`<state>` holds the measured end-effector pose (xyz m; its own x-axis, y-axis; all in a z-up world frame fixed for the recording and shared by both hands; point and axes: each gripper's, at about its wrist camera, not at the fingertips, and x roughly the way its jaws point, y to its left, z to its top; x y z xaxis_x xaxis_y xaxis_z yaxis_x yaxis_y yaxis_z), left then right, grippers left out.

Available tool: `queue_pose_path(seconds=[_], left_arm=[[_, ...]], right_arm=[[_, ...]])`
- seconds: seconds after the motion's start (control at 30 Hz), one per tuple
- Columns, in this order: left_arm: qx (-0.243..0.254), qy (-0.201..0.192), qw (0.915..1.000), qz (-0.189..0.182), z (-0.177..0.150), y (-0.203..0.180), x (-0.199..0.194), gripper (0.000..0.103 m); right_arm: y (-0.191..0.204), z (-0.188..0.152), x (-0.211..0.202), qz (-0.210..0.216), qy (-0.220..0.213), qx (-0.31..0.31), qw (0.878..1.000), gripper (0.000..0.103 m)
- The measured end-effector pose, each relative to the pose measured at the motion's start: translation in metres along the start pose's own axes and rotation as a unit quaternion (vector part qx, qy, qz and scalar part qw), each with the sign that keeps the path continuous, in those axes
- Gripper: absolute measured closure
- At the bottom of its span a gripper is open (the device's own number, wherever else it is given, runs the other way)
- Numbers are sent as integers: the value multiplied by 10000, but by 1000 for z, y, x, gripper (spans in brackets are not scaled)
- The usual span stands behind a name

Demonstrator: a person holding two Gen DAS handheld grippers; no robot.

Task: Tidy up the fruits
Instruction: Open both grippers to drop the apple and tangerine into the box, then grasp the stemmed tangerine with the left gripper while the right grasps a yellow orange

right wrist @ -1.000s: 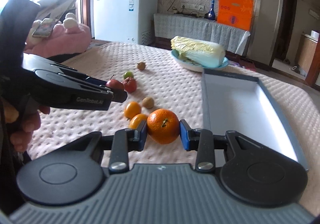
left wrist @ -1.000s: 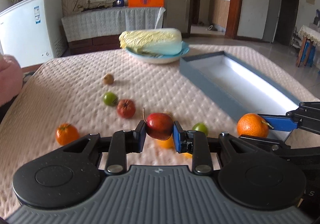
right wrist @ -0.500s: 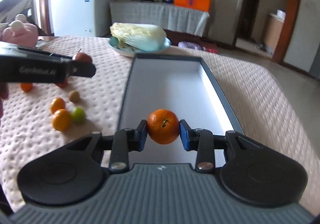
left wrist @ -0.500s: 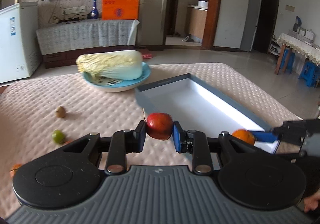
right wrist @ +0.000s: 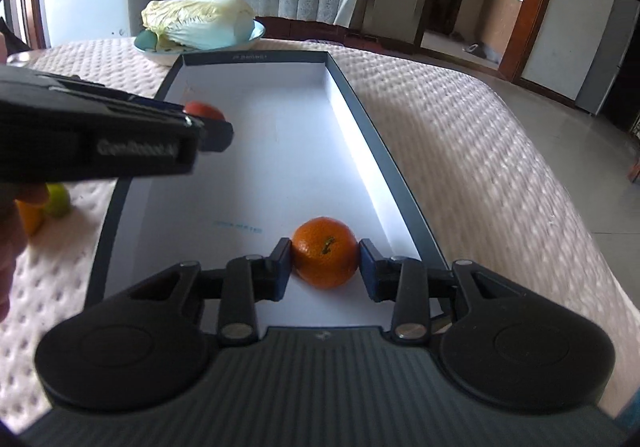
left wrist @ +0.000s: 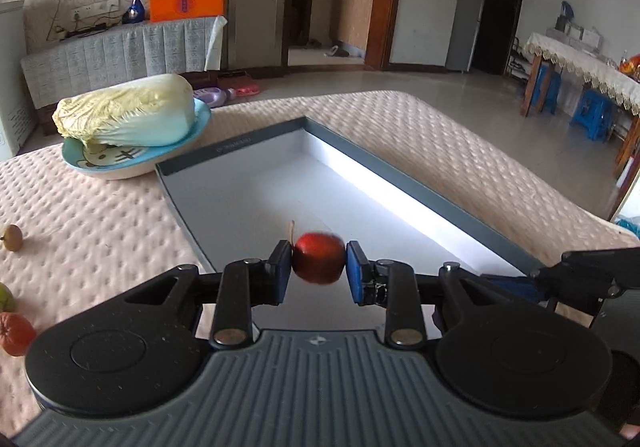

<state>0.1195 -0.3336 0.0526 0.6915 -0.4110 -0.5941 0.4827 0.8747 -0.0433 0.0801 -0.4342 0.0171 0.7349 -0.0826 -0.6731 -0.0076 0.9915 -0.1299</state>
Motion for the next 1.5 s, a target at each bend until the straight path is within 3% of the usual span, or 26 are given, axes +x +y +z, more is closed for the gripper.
queue_pose_path(seconds=[0.1, 0.17, 0.2, 0.6, 0.87, 1.13, 1.5], left_arm=[[-15, -46, 10000, -25, -1, 1, -2, 62], [-26, -147, 9999, 4, -4, 2, -16, 49], [-38, -204, 9998, 25, -4, 3, -25, 48], [-314, -589, 9972, 336, -20, 39, -107, 47], [-395, -674, 9926, 932, -55, 100, -182, 47], [-500, -345, 9846, 1639, -98, 159, -206, 47], [-699, 66, 9819, 1758, -130, 201, -187, 47]], right_arm=[[3, -1, -2, -43, -19, -91, 9999, 64], [3, 0, -6, -43, -100, -70, 9999, 64], [3, 1, -9, -66, -185, -72, 9998, 64], [41, 15, -50, 624, -1120, -75, 9917, 64], [83, 10, -81, 1291, -1341, -385, 9818, 64], [122, -8, -84, 1734, -1070, -878, 9751, 64], [151, -14, -51, 1930, -423, -881, 9763, 64]])
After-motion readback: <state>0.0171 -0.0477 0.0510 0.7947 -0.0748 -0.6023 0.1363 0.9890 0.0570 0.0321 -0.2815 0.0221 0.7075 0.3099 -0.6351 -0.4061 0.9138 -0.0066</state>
